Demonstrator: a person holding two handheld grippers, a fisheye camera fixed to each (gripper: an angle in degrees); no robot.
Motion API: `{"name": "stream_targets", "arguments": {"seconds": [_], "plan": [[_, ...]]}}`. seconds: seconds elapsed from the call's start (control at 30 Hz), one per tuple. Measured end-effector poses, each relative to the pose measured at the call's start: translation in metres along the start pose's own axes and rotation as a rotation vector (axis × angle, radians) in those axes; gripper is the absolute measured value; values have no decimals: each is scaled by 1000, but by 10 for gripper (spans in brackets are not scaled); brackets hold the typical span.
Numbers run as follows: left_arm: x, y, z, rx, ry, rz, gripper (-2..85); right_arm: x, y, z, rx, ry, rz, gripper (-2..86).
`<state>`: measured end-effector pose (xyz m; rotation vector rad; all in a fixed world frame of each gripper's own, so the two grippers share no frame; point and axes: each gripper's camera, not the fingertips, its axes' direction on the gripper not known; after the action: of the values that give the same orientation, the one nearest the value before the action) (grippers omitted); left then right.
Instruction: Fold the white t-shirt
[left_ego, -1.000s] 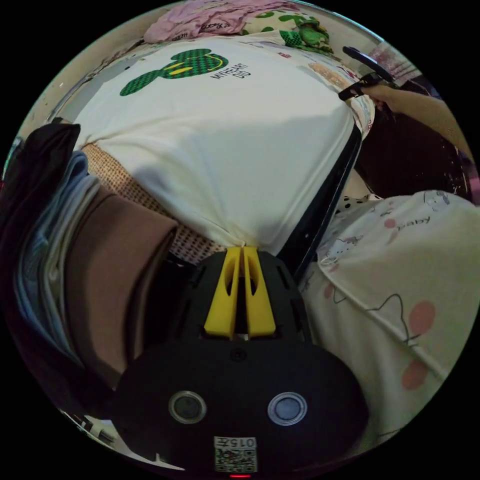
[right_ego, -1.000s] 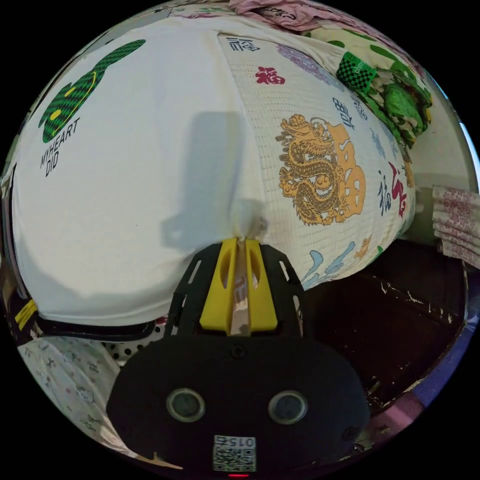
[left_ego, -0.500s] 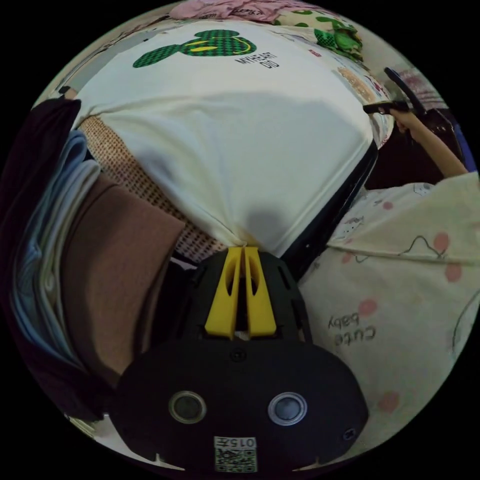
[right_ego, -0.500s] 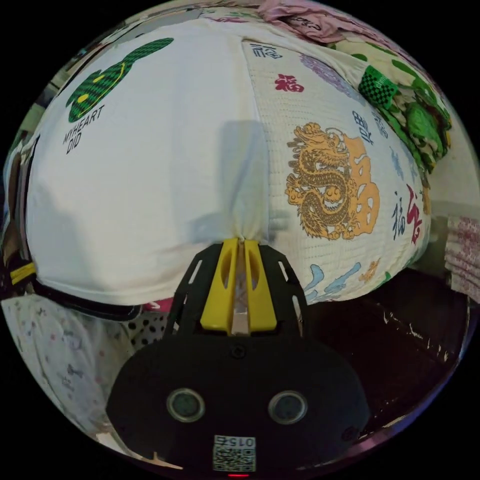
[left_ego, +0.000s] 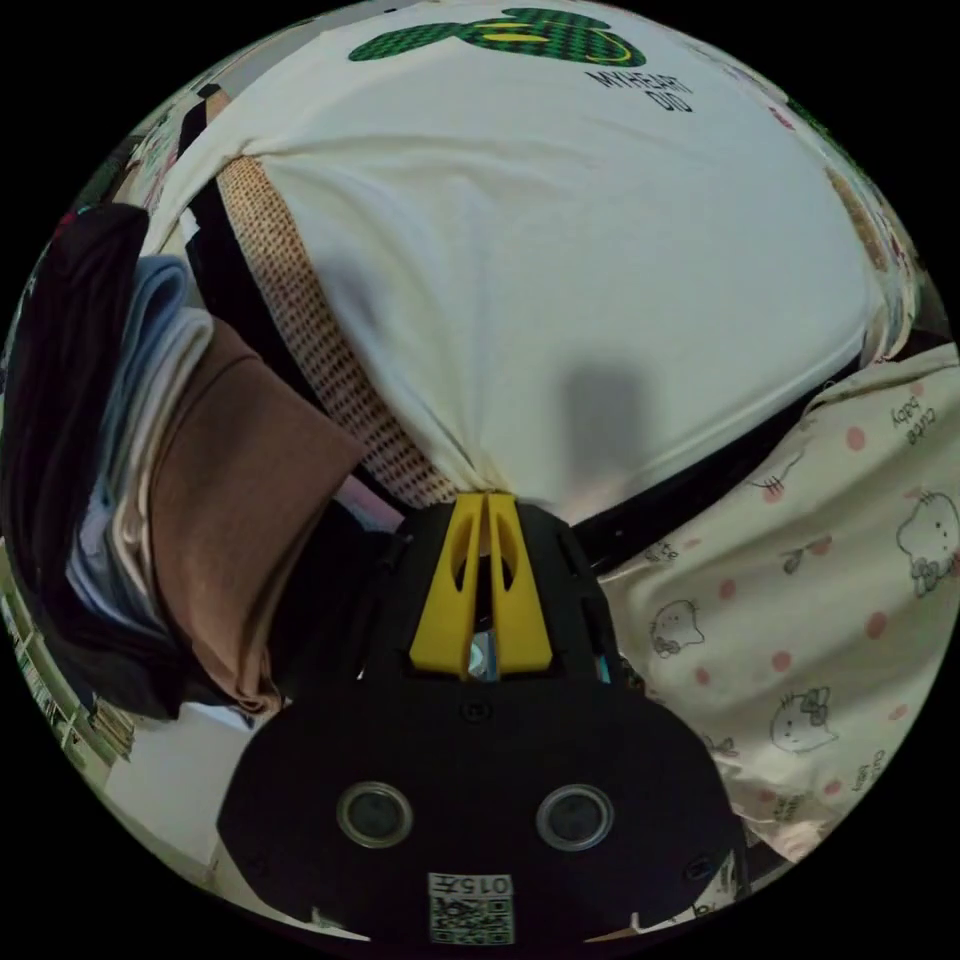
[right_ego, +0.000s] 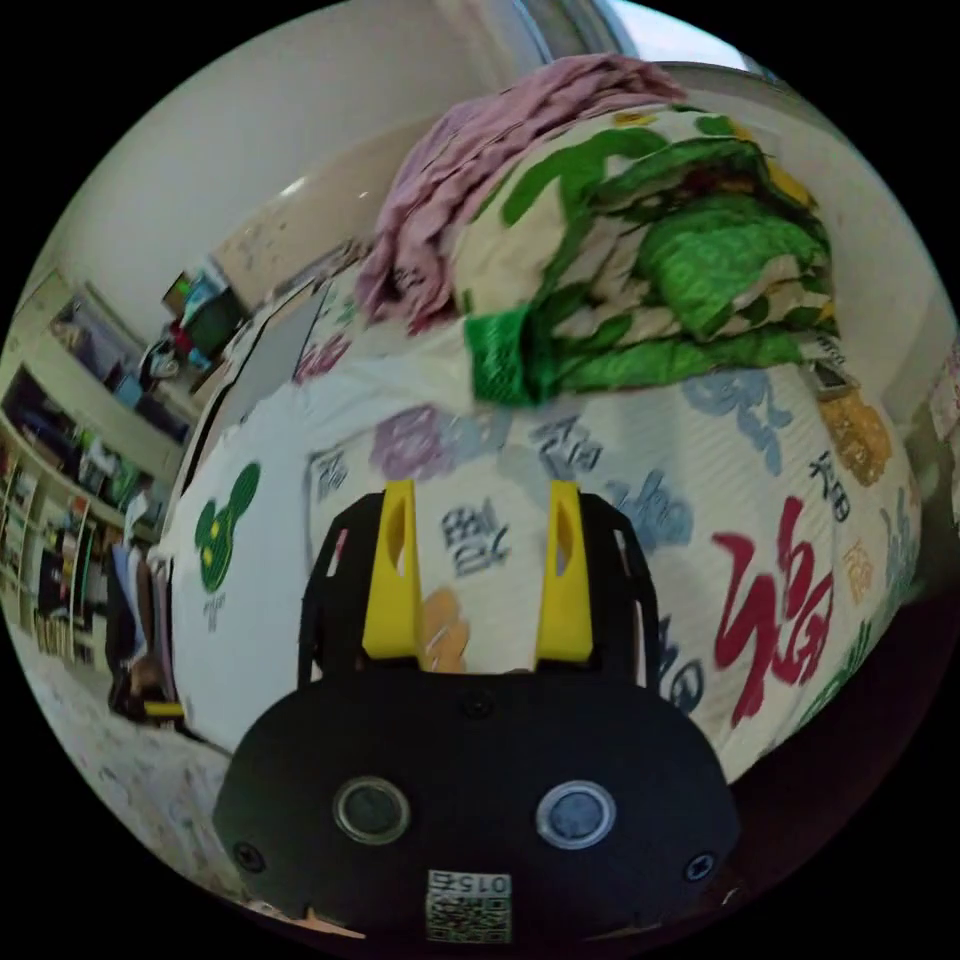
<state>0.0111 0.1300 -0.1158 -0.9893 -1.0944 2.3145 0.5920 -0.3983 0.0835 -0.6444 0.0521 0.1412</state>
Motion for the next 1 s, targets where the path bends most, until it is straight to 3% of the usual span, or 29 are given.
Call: {"name": "stream_targets", "arguments": {"seconds": [0.13,0.27,0.5,0.8,0.9,1.0], "plan": [[7,36,-13,62,-52,-92,-1,3,-85,29,2,2,40,178],[5,74,-25,121,-54,-206,0,-3,-133,83,-115,-8,101,160],[-12,155,-51,220,31,-358,1,-21,-74,140,-54,-91,210,52],[-26,238,-11,169,-24,-522,-3,-30,-15,158,-19,-80,274,26],[-33,263,-10,245,-29,-583,-3,-49,7,141,-25,-72,277,31],[-41,278,-12,347,-1,-637,-3,-107,42,84,71,-68,121,37]]}}
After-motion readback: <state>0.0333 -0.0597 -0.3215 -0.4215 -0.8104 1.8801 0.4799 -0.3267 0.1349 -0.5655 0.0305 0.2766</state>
